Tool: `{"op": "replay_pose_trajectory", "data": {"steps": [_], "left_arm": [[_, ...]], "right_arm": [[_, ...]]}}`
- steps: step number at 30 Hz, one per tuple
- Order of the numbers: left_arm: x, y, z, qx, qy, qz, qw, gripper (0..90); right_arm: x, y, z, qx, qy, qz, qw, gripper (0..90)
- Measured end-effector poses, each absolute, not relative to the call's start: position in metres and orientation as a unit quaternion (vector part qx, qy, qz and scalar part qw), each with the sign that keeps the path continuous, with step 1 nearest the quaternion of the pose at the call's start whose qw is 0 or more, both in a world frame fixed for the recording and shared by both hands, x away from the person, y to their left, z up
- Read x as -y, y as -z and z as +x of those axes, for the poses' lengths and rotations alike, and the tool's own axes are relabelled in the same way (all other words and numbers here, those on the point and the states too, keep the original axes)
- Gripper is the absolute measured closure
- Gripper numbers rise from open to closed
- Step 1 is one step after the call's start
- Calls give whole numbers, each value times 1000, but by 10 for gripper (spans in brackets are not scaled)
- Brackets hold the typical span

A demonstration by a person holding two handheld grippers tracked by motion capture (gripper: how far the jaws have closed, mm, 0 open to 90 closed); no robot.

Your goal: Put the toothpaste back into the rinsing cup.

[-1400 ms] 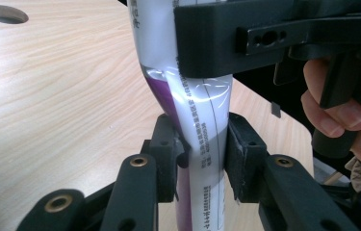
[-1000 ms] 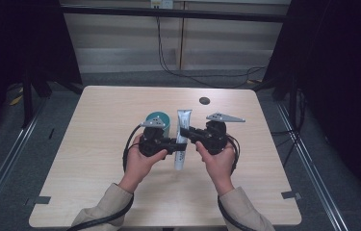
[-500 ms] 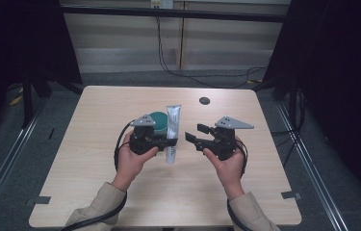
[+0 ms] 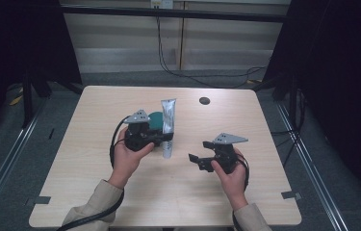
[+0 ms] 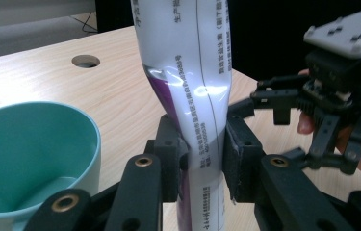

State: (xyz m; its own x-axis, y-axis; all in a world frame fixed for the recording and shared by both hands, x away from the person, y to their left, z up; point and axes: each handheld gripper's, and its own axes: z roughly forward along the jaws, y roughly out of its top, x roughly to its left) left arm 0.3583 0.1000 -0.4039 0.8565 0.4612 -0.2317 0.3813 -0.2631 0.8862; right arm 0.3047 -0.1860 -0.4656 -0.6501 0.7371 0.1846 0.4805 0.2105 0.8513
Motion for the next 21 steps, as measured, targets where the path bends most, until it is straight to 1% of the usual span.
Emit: {"op": "replay_pose_trajectory", "data": {"steps": [8,10,21], "left_arm": [[-99,400,360,-265,-38,792,549,712],[-99,399,361,-266,-39,791,550,712],[-101,389,365,-266,-51,787,554,712]], "right_arm": [[189,491,297,-790,-451,399,118,176],[189,500,297,-801,-425,405,117,176],[186,509,296,-825,-384,392,133,176]]}}
